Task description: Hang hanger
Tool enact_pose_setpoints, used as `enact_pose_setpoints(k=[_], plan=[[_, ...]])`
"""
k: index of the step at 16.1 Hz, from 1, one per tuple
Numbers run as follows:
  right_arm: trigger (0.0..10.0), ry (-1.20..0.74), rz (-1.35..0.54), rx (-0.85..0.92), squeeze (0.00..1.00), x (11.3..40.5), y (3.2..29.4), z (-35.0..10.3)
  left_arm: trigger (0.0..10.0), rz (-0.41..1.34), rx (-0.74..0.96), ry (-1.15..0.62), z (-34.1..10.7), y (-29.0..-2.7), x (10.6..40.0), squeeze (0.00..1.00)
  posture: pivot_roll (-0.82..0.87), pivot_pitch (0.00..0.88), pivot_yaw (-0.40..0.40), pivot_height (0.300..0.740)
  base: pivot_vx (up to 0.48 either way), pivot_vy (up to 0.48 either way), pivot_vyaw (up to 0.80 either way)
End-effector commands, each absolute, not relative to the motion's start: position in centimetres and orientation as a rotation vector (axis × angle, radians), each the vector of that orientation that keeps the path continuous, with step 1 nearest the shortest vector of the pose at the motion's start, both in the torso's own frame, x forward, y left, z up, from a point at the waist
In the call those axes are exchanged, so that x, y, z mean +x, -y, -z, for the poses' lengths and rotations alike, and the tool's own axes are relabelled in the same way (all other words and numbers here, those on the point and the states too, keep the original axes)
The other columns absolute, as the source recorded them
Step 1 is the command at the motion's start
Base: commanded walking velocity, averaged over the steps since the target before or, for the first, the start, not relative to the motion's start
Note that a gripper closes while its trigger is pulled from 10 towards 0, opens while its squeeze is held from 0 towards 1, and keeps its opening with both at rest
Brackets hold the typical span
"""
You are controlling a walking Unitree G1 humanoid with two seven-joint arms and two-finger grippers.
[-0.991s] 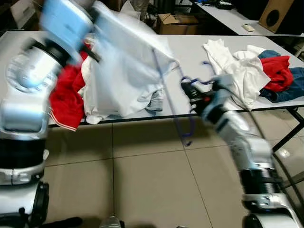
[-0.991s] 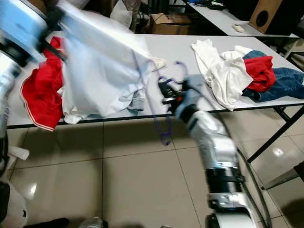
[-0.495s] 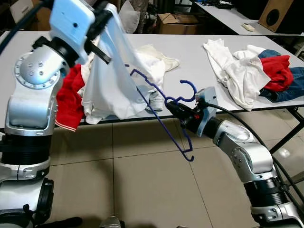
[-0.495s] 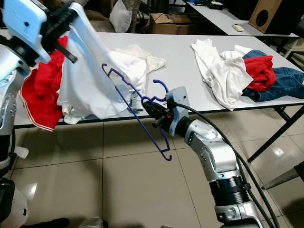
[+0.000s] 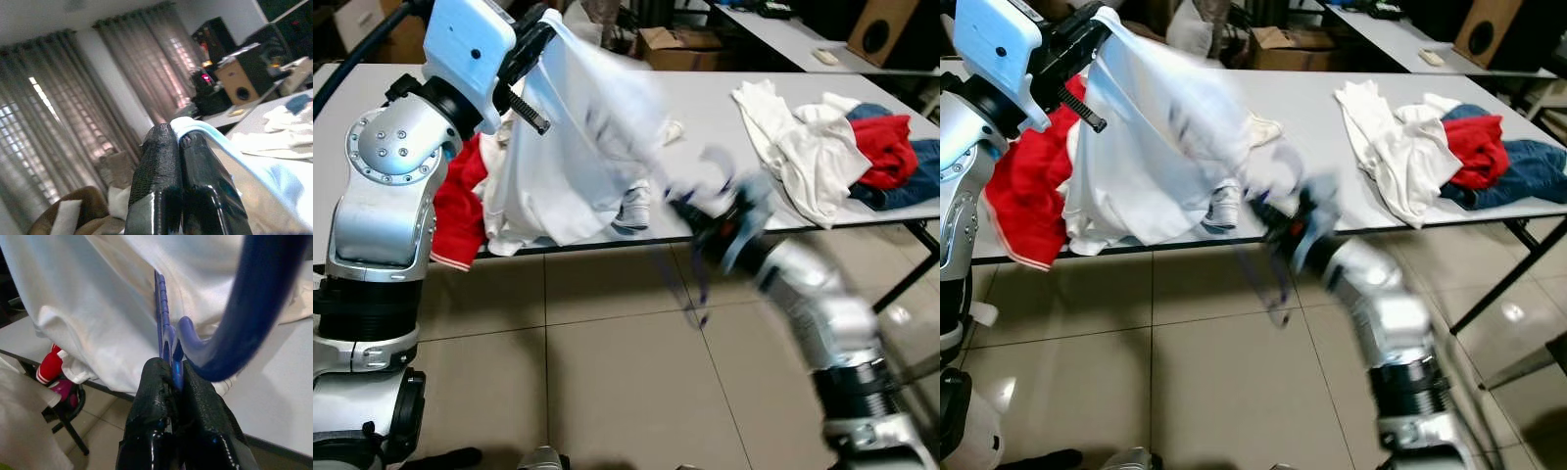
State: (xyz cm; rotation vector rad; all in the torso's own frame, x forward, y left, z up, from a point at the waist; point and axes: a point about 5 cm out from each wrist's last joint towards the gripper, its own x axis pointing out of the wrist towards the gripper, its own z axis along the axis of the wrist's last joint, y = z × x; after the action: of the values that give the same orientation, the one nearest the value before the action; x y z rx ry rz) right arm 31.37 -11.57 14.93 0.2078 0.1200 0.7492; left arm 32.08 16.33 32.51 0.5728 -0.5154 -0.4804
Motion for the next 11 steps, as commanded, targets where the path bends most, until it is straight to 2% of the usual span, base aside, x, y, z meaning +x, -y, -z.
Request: enact_pose_setpoints(k=[1,2,4,7,9,10,11], plan=[[10.0,-0.077,-0.735,0.202,0.00,31.8,11.7,-16.1,0.0,0.526,0.586,0.534,-33.0,-15.6,31.8,0.00,-0.03,0.000,-0.060,0.740,0.000,0.000,0.00],[10.0,-0.055,-0.717,0.223,0.00,32.2,11.7,-16.7,0.0,0.595,0.604,0.493,-32.3,-15.0,31.6,0.00,-0.03,0.000,-0.058,0.740,0.000,0.000,0.00],[10.0,-0.036,-0.709,0.234,0.00,32.5,11.7,-17.1,0.0,0.621,0.640,0.447,-31.5,-14.8,31.5,0.00,-0.03,0.000,-0.058,0.740,0.000,0.000,0.00],[10.0,0.025,-0.682,0.383,0.00,32.9,12.2,-18.5,0.1,0.553,0.716,0.334,-29.6,-16.2,32.2,0.00,-0.03,0.000,-0.065,0.740,0.000,0.000,0.00],[10.0,0.028,-0.622,0.468,0.00,33.5,13.0,-18.7,2.0,0.525,0.739,0.272,-28.8,-17.0,32.7,0.00,-0.03,0.000,-0.068,0.740,0.000,0.000,0.00],[10.0,0.030,-0.626,0.501,0.00,33.5,13.2,-18.9,7.3,0.507,0.776,0.233,-28.0,-17.5,33.0,0.00,-0.03,0.000,-0.069,0.740,0.000,0.000,0.00],[10.0,0.015,-0.670,0.510,0.00,33.3,13.0,-18.9,10.0,0.451,0.848,0.176,-26.7,-18.5,34.0,0.00,-0.03,0.000,-0.072,0.740,0.000,0.000,0.00]])
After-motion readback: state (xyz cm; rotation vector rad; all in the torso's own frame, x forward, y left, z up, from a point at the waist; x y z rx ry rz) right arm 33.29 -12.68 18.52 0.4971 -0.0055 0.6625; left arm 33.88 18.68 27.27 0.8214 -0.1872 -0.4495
